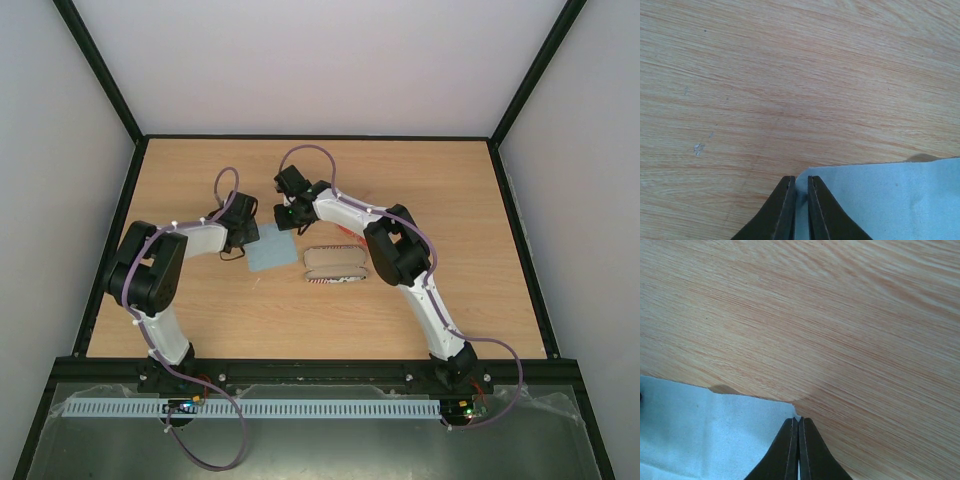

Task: Organize the sunglasses
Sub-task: Fold the glasses cleaning cloth at the center of the board.

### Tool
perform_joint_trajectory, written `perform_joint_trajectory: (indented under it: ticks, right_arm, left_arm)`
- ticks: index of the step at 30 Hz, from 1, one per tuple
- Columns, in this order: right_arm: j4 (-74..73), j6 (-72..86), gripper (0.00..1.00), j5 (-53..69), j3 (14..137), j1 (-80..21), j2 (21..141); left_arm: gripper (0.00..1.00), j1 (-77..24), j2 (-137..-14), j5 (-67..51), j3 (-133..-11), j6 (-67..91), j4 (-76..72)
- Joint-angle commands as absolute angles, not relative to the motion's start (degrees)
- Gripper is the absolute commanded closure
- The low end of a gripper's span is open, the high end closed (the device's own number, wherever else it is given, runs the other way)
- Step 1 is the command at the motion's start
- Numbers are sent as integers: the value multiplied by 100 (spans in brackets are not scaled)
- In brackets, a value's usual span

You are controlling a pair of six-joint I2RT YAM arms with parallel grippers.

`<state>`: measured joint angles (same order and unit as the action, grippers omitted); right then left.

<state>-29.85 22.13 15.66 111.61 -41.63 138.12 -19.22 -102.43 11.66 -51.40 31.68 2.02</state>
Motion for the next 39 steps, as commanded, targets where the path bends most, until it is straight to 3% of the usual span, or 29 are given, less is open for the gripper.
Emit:
perform_joint_trajectory:
  ticks: [1,5,39]
  right_arm:
    - [-3138,2259,97,1595,11009,-4200,13966]
    - [-3138,2250,99,1600,10993,-4201,13949]
    - [-2923,2399,99,1308,11065,-4181,13572]
  left_arm:
    - [93,-1986,-10587,904,-4961,3194,780]
    - [98,-1993,-10593,905,-5012,3190,797]
    - [98,-1557,-10398,765,-5671,2781,824]
